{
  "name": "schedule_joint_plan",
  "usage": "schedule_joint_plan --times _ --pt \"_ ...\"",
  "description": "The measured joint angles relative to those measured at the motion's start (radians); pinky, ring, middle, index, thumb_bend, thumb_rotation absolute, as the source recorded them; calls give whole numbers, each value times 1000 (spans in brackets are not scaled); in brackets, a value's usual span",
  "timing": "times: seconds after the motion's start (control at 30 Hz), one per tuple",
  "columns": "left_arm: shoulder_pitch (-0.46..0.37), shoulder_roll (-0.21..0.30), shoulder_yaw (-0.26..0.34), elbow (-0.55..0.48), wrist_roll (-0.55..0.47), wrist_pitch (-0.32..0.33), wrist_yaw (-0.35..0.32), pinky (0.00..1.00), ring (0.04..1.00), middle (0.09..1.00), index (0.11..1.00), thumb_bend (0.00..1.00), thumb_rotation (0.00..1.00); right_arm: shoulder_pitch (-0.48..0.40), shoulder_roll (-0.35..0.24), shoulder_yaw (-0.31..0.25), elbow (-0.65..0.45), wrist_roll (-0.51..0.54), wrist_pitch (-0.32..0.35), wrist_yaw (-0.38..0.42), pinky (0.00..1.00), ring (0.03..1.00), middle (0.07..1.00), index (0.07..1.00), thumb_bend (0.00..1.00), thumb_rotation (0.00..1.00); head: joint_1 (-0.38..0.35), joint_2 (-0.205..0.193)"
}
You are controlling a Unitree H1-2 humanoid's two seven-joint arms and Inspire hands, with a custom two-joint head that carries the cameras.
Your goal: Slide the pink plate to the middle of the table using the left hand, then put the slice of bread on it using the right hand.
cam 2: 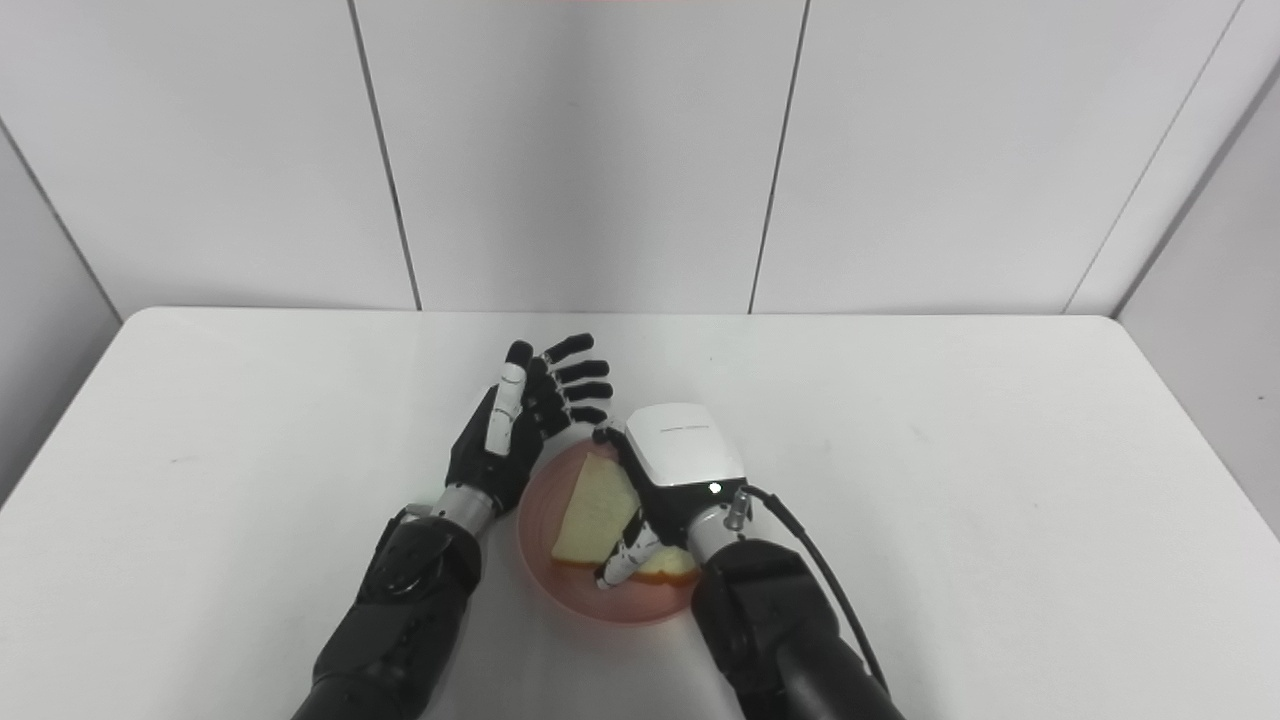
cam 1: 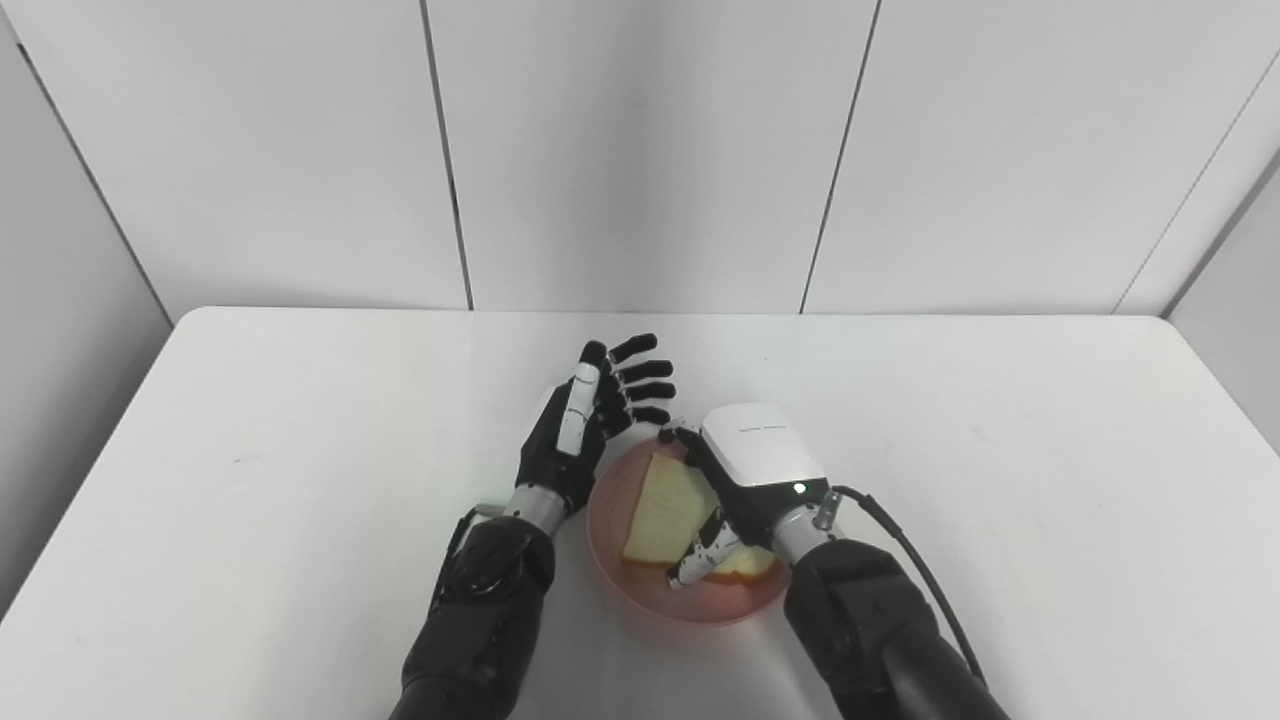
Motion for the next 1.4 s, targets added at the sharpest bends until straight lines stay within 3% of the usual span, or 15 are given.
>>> schedule_joint_plan --times 0.23,0.37,0.57,0.77,1.03,1.13,1.2,1.3,1.4 --pt "1 0 -1 -3 -1 0 0 527 643 675 732 802 928 0 -9 -11 -2 1 -1 41 927 889 877 886 1000 544 -2 0" --pt "1 1 -4 -3 -1 0 0 533 644 677 735 804 929 0 -19 -14 -5 10 -1 63 991 918 895 894 1000 591 -3 2" --pt "0 1 -6 -1 1 0 0 516 640 680 728 804 928 0 -32 -16 -19 11 -1 88 1000 940 913 914 1000 639 -3 -3" --pt "1 2 -7 -4 1 0 0 519 646 686 731 781 930 0 -38 -24 -87 35 -1 147 1000 917 887 912 1000 621 -2 -5" --pt "2 3 -15 -6 22 -1 5 545 654 689 733 780 947 1 -39 -75 -230 116 -2 195 871 848 837 867 1000 607 -3 -3" --pt "3 3 -17 -7 40 -5 17 580 687 704 718 779 928 19 -28 -122 -266 199 -12 146 759 805 829 859 1000 715 -3 -5" --pt "8 2 -17 -15 42 -5 25 694 765 748 709 778 932 43 -17 -153 -267 268 -48 76 612 728 799 842 871 841 -2 -5" --pt "15 2 -25 -23 78 -22 59 732 786 773 717 772 941 93 14 -220 -224 386 -139 -83 591 721 801 844 813 916 0 -3" --pt "25 1 -34 -36 127 -33 120 815 834 815 745 797 944 118 36 -284 -143 493 -218 -215 674 796 850 862 765 983 -2 -2"
